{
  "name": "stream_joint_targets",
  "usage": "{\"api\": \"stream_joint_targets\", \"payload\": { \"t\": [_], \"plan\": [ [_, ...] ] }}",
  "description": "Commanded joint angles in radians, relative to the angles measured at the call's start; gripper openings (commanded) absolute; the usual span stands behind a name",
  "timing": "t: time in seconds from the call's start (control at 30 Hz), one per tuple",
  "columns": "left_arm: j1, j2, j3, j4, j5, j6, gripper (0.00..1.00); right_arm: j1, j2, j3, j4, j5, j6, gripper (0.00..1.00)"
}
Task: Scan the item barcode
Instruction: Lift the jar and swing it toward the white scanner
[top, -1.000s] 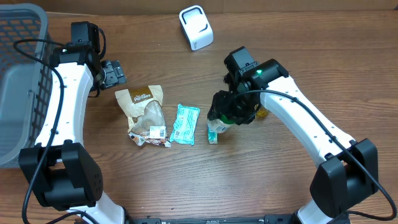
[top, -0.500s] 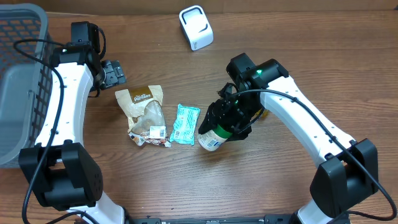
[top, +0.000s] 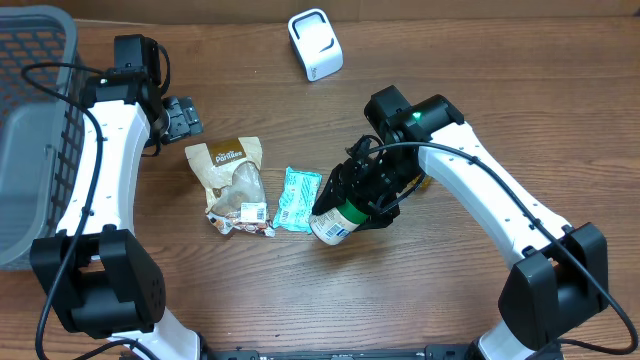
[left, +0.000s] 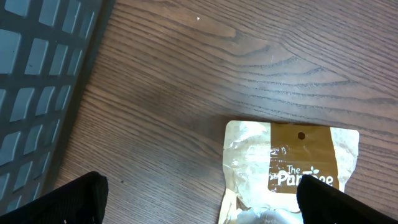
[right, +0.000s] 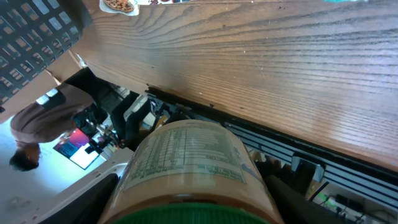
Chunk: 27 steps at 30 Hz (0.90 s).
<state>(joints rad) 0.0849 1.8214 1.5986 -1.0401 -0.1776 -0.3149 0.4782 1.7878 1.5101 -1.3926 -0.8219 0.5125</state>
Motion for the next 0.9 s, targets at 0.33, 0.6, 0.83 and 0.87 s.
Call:
{"api": "stream_joint_targets", "payload": {
  "t": [0.33,0.6,0.83,0.87],
  "plan": [
    [-0.01,-0.017,0.007,0.001,-0.013,0.004,1.0,-0.003,-0.03,0.026,-0.002,-0.253,0.019,0.61],
    [-0.01,-0.017,0.007,0.001,-0.013,0.004,1.0,-0.003,-0.03,0.026,-0.002,-0.254,0.019,0.61],
    [-0.01,-0.017,0.007,0.001,-0.013,0.004,1.0,-0.003,-0.03,0.026,0.041,-0.214,0.019,0.61],
    [-0.01,-0.017,0.007,0.001,-0.013,0.004,0.99,-0.003,-0.03,0.026,0.053,-0.187,0.018,0.61]
  ]
}}
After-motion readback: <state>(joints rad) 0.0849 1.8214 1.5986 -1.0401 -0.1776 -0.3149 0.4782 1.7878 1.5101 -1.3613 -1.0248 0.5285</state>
